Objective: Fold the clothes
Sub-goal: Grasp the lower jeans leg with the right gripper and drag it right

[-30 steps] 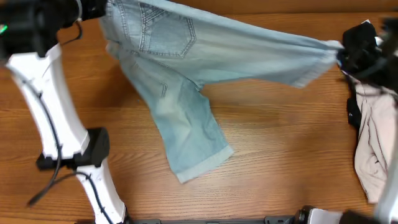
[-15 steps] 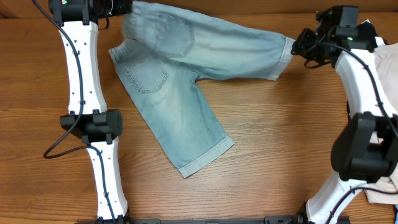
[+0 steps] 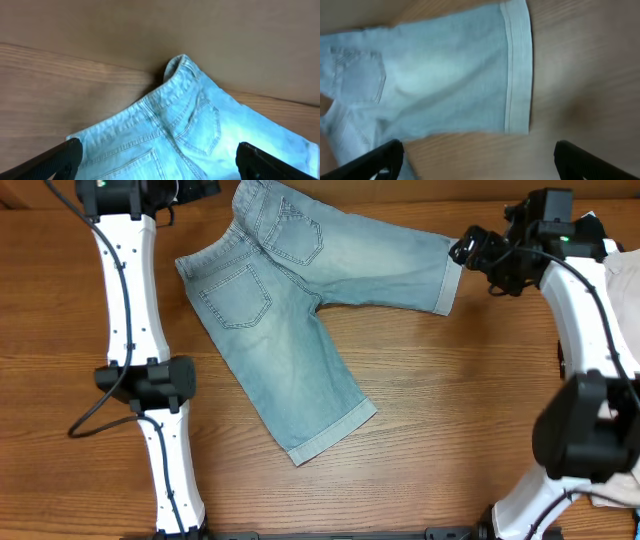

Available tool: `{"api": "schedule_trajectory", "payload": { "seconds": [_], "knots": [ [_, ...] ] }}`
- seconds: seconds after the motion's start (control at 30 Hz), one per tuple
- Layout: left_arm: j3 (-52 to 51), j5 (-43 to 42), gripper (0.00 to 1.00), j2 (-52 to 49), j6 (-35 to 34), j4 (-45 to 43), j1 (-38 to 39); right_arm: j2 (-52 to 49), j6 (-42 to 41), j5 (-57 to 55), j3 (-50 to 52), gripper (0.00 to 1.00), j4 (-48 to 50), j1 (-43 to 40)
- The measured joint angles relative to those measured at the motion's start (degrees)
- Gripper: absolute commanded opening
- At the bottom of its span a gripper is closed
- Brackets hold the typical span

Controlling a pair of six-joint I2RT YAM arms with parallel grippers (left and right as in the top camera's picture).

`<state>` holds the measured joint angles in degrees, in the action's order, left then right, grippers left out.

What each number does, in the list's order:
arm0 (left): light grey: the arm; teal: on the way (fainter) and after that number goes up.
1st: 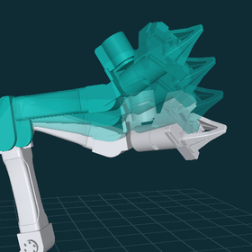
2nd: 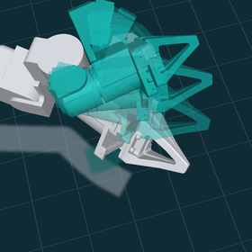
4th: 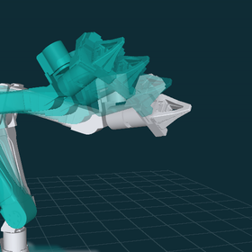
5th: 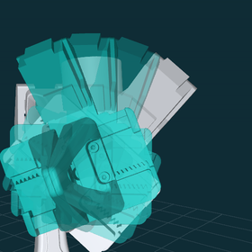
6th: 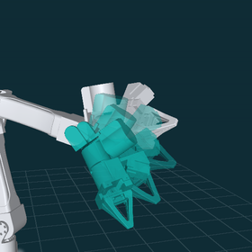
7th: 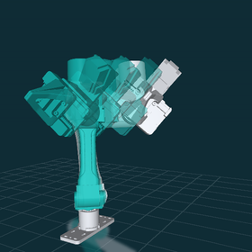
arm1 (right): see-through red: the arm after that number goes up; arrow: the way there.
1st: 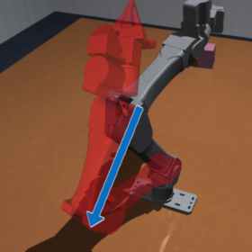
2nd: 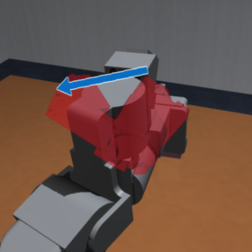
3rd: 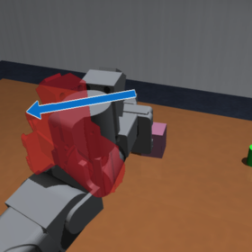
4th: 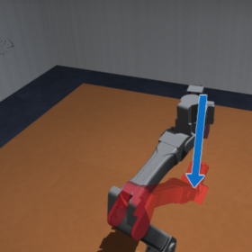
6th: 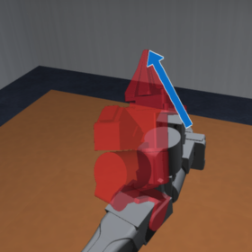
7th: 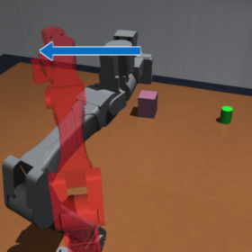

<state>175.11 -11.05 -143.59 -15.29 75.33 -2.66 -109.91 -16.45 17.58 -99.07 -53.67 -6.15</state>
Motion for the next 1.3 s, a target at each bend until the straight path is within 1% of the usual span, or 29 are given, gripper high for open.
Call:
{"api": "schedule_trajectory", "payload": {
  "seconds": [0.13,0.23,0.3,0.33,0.4,0.53,0.63,0.8,1.0,1.1,1.13,1.27,1.3],
  "knots": [
    [0.0,0.22,1.0,7.48,1.25,4.59,0.0,6.86,0.42,0.0,-0.7,1.0,-11.43,1.11],
    [0.02,0.22,1.0,15.02,2.36,7.52,0.0,10.23,1.55,-0.39,-1.09,1.0,-18.34,4.57],
    [0.46,0.44,1.0,18.6,2.99,8.94,0.0,10.64,1.88,-1.27,-1.16,1.0,-20.48,7.3],
    [0.66,0.63,1.0,20.17,3.32,9.9,0.0,10.62,2.1,-2.8,-0.79,0.99,-21.51,10.78],
    [1.09,1.25,1.0,22.67,3.52,11.61,0.0,10.62,2.16,-4.33,0.66,0.99,-21.35,14.19],
    [1.29,3.96,1.0,24.41,3.72,15.1,0.0,10.64,2.29,-6.34,8.17,0.95,-17.14,22.75],
    [1.16,5.79,1.0,23.74,3.8,17.03,0.0,10.54,2.58,-7.13,16.26,0.86,-11.19,27.67],
    [1.07,7.32,1.0,22.53,3.87,18.21,0.0,10.32,2.51,-7.65,25.75,0.73,-4.44,30.99],
    [1.07,7.78,1.0,22.27,3.87,18.97,0.0,10.29,2.75,-7.76,33.4,0.73,1.79,33.05],
    [1.07,7.91,1.0,22.1,3.87,19.85,0.0,10.29,2.8,-7.72,36.98,0.7,4.98,34.42],
    [1.07,7.91,1.0,21.92,3.87,20.11,0.0,10.29,2.75,-7.74,37.97,0.67,5.86,34.75],
    [1.07,7.93,1.0,20.7,3.87,21.22,0.0,10.29,3.08,-7.65,40.33,0.47,8.24,35.45],
    [1.07,7.93,1.0,20.35,3.87,21.24,0.0,10.27,2.95,-7.67,40.48,0.45,8.61,35.43]
  ]
}}
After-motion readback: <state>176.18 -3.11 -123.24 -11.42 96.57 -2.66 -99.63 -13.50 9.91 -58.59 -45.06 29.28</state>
